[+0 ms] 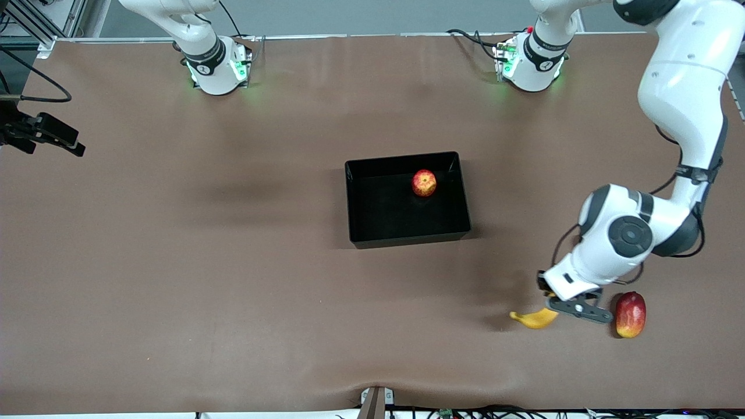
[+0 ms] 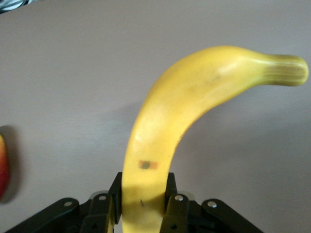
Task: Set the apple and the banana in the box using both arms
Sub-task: 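Carry the banana over the black box with the left gripper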
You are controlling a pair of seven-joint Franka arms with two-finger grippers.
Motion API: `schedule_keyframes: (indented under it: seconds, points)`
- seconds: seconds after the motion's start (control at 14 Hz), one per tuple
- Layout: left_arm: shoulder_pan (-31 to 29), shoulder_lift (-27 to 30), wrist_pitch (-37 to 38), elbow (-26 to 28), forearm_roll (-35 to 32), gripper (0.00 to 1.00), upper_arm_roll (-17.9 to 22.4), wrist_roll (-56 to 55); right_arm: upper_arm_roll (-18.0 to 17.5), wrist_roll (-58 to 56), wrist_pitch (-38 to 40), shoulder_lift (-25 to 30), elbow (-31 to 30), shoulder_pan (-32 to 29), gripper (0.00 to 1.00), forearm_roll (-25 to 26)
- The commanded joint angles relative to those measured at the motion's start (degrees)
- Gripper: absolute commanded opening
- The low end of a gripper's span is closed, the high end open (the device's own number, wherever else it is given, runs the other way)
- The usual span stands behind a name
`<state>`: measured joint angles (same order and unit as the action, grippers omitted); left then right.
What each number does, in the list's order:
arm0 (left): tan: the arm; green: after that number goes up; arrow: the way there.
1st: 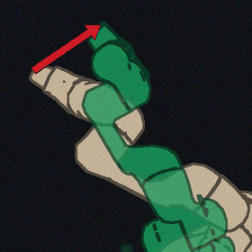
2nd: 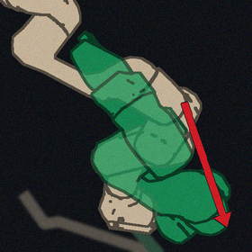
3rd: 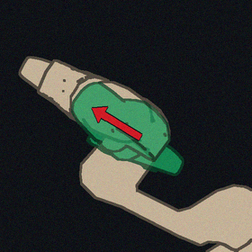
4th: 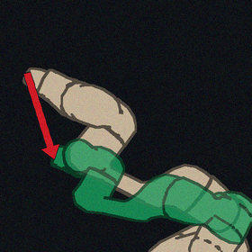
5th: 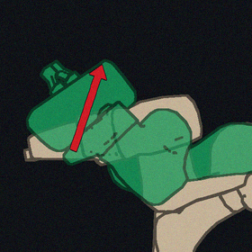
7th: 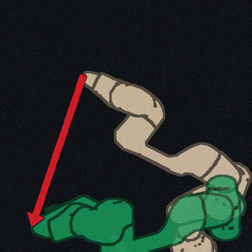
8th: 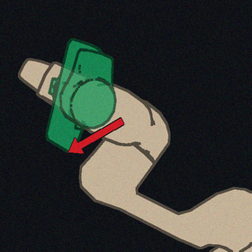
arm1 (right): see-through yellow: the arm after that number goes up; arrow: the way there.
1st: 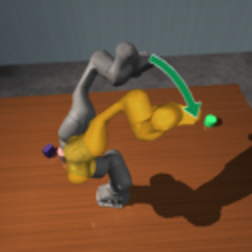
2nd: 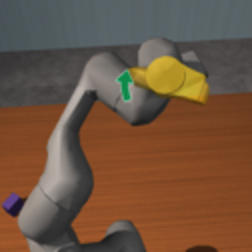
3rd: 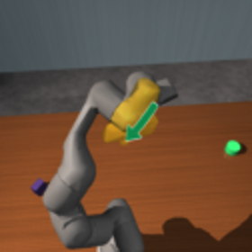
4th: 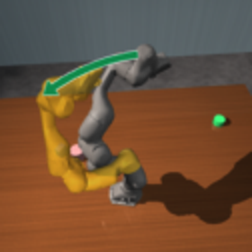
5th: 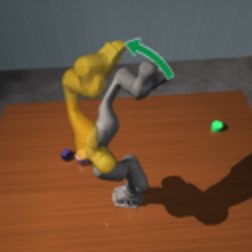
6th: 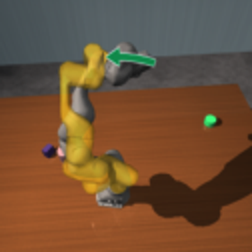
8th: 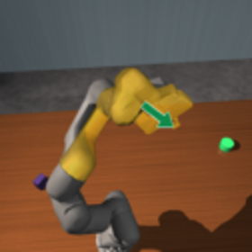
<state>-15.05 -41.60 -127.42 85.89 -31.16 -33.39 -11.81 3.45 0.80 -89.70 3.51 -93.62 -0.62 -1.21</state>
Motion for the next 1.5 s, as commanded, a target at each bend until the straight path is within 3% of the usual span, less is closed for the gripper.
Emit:
schedule_keyframes:
  seconds: [0.0,0.21,0.5,0.79,1.07,1.43]
  points:
    - [-0.3,2.7,5.0,0.9,0.9,0.0,-5.5,-7.9,-0.4,0.3,-0.1,-0.3,0.5,-0.3,1.0,0.6]
    - [1.5,2.8,9.3,1.2,0.8,0.0,-11.3,-22.2,-0.4,0.1,-0.1,-0.3,0.5,-0.4,1.0,0.4]
    - [10.8,2.2,10.6,1.6,0.5,0.0,-11.7,-44.9,-0.4,0.0,-0.1,-0.7,0.7,-0.5,1.0,0.3]
    - [17.6,1.5,10.7,2.8,0.0,0.0,-11.6,-57.1,-0.4,0.0,0.0,-0.7,0.7,-0.7,1.0,0.4]
    - [23.2,-0.5,10.4,2.9,-0.2,0.0,-11.1,-63.0,-0.4,0.0,0.3,-0.9,0.9,-0.7,1.0,0.4]
    - [28.9,-4.5,5.0,2.4,-2.2,0.0,-6.1,-63.6,-0.3,0.0,0.7,-1.0,0.9,-0.7,1.0,0.4]
